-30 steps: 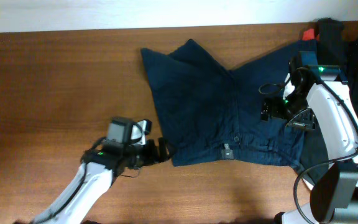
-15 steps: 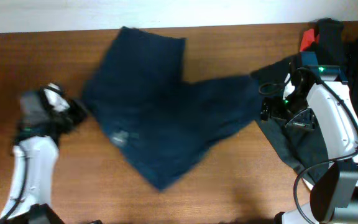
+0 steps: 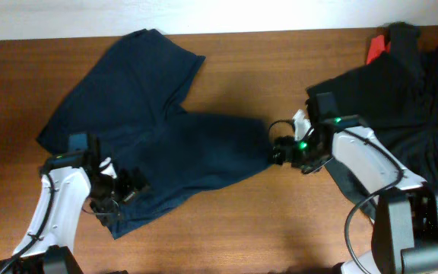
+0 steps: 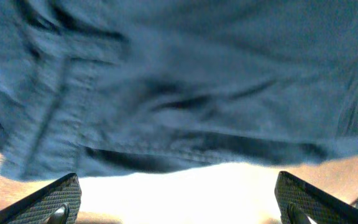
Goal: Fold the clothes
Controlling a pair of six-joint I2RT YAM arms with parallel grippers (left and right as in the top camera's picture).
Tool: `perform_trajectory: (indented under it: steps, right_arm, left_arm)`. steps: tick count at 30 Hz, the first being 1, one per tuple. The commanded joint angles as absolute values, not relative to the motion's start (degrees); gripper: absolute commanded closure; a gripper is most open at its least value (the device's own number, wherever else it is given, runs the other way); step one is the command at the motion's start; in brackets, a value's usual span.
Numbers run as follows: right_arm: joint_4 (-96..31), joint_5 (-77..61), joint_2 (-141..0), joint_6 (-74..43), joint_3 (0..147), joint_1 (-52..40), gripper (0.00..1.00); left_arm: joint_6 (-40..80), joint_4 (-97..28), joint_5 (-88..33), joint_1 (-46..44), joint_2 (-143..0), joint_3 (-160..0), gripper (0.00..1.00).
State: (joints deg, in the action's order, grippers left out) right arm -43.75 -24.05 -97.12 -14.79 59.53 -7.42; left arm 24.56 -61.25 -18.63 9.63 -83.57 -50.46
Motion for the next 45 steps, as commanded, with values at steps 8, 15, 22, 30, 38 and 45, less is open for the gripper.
perform_trajectory:
  steps: [8, 15, 22, 30, 38, 45]
  right_arm:
    - [-21.9, -22.7, -106.3, -25.6, 52.2, -10.0, 0.96]
    - [-41.8, -14.2, -93.3, -20.0, 58.6, 9.4, 0.96]
    - [-43.8, -14.1, -93.3, -19.7, 58.6, 9.3, 0.96]
    - [-44.2, -14.1, -93.3, -19.7, 58.6, 9.3, 0.96]
    - [-44.2, -13.9, -93.3, -19.7, 58.6, 9.3, 0.96]
    - [-49.1, -21.2, -93.3, -24.4, 58.6, 9.1, 0.96]
  left_arm:
    - [23.7, -60.4, -18.6, 1.7, -83.6, -50.0, 0.01]
    - [27.0, -60.4, -23.1, -2.9, -83.6, -49.0, 0.01]
    - [38.4, -38.2, -15.8, -4.4, -83.6, -38.6, 0.18]
    - [38.4, -30.7, -9.5, -4.4, -86.4, -36.3, 0.50]
    - [38.3, -24.3, -19.3, -4.3, -86.9, -36.4, 0.63]
    - [29.1, -15.1, -12.8, 6.1, -87.2, -42.4, 0.99]
